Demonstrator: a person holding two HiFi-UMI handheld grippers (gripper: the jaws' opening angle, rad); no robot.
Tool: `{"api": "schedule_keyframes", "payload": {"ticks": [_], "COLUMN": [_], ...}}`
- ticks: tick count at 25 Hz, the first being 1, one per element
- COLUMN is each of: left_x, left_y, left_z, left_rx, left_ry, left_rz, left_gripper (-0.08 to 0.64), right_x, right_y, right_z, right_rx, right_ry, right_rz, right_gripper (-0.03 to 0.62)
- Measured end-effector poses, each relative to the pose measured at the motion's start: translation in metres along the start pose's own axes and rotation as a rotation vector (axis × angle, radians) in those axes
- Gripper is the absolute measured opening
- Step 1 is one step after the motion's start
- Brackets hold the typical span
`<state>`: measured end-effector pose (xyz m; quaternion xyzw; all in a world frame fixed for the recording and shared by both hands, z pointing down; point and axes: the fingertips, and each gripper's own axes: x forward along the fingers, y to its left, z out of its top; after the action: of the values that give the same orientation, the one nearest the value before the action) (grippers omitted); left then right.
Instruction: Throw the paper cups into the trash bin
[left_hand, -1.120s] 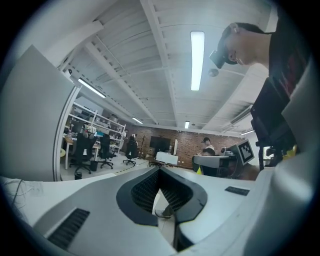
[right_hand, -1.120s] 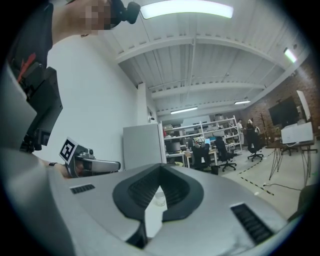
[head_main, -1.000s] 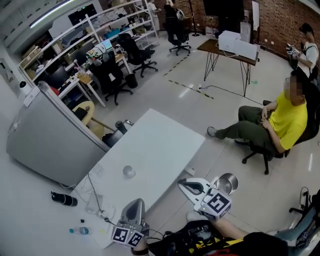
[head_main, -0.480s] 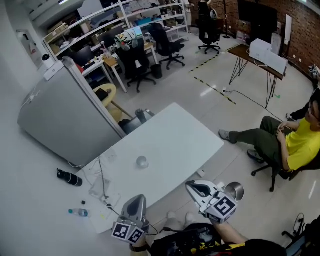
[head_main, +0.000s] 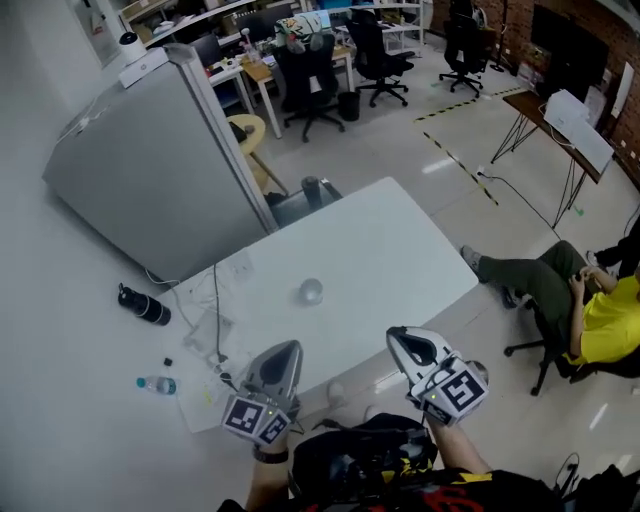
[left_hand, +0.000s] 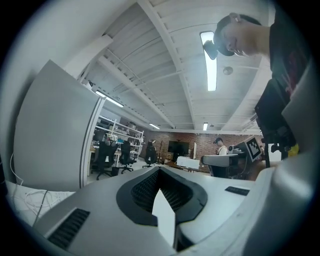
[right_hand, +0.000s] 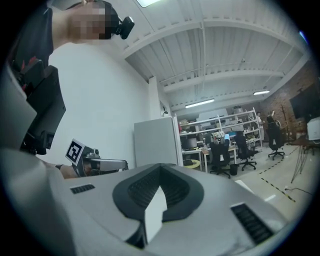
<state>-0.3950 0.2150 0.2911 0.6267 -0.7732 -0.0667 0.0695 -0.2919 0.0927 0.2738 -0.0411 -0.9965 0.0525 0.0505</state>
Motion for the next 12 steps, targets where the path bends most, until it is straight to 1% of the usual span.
{"api": "schedule_keyframes", "payload": {"ticks": [5, 10, 12], "left_x": [0.0, 0.001, -0.004], "left_y": [0.047, 0.091, 0.101], "left_z": [0.006, 0.016, 0.016], "left_rx": [-0.013, -0.013, -0.023], "left_ry": [-0.008, -0.023, -0.017], "left_rz": [0.006, 0.023, 0.022], "left_gripper": [0.003, 0.003, 0.003], "right_x": [0.051, 0.1, 0.115], "right_y": [0.003, 0.016, 0.028], "right_z": [0.011, 0.023, 0.024], "right_rx": [-0.028, -0.099, -0.129], "right_ry": [-0.007, -0.04, -0.052], "right_rz": [0.02, 0.102, 0.144], "right_gripper": [0.006, 0.006, 0.006]}}
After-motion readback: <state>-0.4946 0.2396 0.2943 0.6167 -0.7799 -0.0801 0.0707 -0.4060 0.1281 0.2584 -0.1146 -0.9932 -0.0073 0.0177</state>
